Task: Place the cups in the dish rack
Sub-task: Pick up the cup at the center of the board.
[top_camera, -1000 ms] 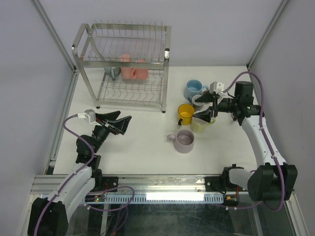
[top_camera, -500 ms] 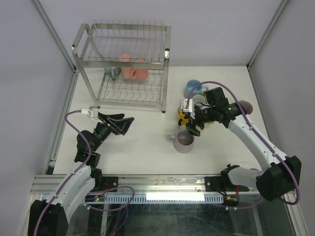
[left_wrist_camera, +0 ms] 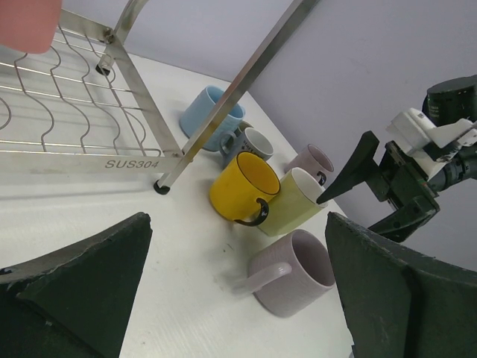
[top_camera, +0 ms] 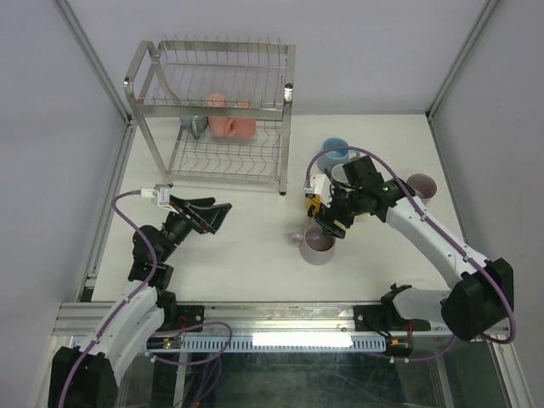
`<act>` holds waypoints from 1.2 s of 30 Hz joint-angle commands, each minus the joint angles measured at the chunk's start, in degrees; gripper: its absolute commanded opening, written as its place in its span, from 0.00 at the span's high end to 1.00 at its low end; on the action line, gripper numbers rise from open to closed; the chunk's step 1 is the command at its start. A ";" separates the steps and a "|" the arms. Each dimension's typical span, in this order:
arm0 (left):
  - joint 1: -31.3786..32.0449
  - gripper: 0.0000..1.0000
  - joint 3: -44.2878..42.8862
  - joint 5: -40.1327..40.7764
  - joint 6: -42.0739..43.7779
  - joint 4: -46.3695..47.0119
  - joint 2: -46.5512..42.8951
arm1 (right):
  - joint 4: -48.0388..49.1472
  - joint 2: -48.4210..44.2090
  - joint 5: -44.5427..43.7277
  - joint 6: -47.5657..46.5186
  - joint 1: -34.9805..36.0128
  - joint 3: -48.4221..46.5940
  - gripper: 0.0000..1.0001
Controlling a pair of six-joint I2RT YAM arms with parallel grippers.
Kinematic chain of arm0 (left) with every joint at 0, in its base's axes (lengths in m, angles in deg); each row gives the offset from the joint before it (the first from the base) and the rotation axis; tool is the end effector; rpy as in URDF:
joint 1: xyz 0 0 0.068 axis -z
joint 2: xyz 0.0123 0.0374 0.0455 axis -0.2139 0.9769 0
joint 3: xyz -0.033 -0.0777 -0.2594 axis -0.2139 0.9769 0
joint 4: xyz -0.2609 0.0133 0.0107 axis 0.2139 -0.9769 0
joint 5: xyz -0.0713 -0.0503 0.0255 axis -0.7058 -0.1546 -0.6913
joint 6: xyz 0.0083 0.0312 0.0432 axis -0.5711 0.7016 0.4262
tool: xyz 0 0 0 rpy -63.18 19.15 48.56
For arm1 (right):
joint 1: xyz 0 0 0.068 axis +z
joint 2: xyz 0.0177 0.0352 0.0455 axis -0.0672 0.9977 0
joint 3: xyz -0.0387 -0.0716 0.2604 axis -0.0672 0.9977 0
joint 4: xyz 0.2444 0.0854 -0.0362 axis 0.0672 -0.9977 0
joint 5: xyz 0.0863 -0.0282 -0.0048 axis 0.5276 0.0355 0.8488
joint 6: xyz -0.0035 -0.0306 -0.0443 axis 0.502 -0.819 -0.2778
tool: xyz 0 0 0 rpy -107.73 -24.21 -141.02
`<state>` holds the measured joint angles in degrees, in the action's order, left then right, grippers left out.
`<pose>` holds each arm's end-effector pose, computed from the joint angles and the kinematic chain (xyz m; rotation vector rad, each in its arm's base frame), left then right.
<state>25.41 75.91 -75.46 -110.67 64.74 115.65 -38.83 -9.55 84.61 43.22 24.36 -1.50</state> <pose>0.1513 -0.0486 0.2217 -0.0296 1.5421 -1.0123 0.2034 0.1270 0.2839 -1.6139 1.9381 0.4880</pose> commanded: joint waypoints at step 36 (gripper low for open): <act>-0.22 0.01 4.06 -5.04 -14.14 20.29 7.58 | 14.94 6.86 -13.51 10.97 4.29 8.23 0.96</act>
<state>25.41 79.34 -78.37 -120.74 77.13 121.97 -25.28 -2.27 71.10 52.95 28.40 7.81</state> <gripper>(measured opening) 0.990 0.127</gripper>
